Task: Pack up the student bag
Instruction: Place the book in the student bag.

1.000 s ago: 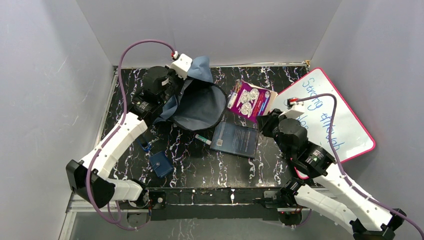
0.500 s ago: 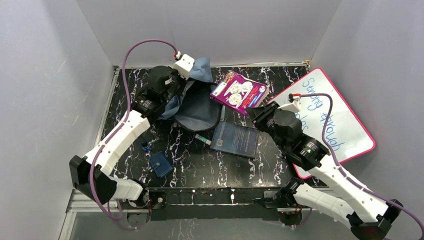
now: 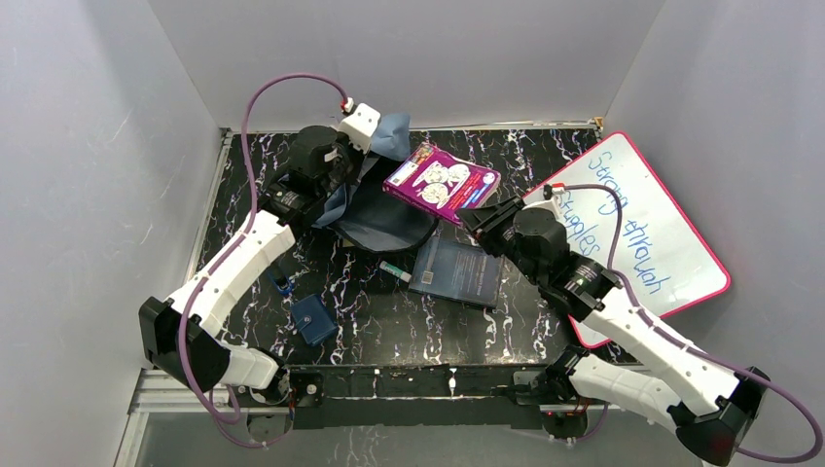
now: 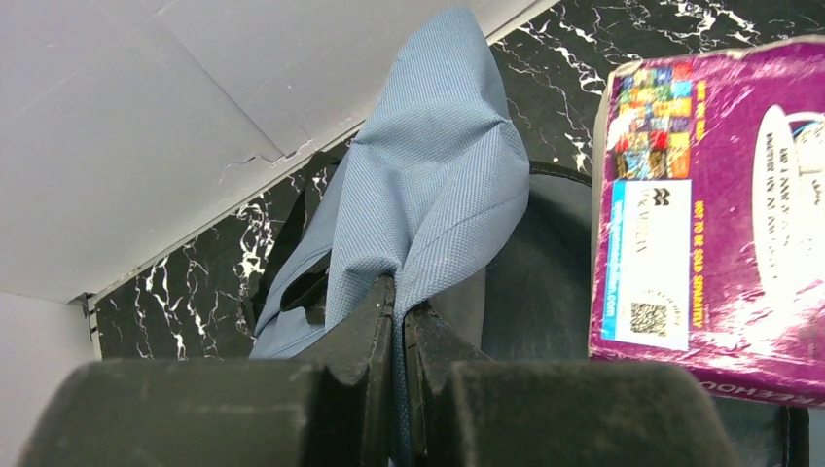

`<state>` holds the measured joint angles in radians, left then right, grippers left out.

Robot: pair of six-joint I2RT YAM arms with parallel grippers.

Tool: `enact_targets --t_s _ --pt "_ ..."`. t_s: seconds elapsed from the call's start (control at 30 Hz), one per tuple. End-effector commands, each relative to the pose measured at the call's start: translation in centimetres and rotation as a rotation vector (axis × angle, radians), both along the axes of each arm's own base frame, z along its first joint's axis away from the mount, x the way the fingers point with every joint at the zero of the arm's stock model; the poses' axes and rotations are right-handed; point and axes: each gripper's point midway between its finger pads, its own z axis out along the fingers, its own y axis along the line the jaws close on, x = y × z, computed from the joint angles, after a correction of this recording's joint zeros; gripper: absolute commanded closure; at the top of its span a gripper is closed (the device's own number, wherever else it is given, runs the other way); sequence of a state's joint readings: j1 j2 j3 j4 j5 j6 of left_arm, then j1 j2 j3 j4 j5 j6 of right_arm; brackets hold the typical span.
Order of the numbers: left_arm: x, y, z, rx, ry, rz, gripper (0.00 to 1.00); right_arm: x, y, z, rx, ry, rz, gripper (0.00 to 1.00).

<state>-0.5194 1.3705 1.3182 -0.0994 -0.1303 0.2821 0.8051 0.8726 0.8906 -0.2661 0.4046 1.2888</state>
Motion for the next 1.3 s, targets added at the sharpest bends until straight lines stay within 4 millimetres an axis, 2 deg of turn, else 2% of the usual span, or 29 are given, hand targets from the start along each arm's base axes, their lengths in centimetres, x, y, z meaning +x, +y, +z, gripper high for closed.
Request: enact_targets --t_s 0.0,0.13,0.33,0.37,0.57,0.83,1.0,1.27 --pt "0.6 -0.4 3.4 -0.063 -0.070 0.005 1.00 0.8 1.3 3.8 0.215 -0.037 -0.021 1.00" --pt "0.6 -0.8 3.8 -0.072 -0.073 -0.008 1.00 1.3 2.9 2.1 0.234 0.024 0.010 1.00" --pt "0.5 -1.1 3.9 -0.073 -0.073 -0.023 1.00 2.1 5.6 1.3 0.233 0.046 0.078 1.00" --pt "0.4 -1.2 3.8 -0.073 -0.073 -0.025 1.00 2.4 6.1 1.8 0.240 0.026 0.085 1.00" --pt "0.1 -1.5 3.7 -0.078 -0.066 -0.040 1.00 4.1 7.6 2.2 0.243 -0.002 0.088 1.00" --pt "-0.2 -2.1 3.7 -0.079 -0.066 -0.060 1.00 7.0 9.4 2.2 0.234 -0.028 0.046 1.00" --pt "-0.4 -2.3 4.0 -0.082 -0.071 -0.067 1.00 9.0 10.4 1.1 0.209 -0.020 0.016 1.00" --pt "-0.5 -2.7 4.2 -0.078 -0.076 -0.079 1.00 11.7 13.2 -0.4 0.204 0.005 0.020 1.00"
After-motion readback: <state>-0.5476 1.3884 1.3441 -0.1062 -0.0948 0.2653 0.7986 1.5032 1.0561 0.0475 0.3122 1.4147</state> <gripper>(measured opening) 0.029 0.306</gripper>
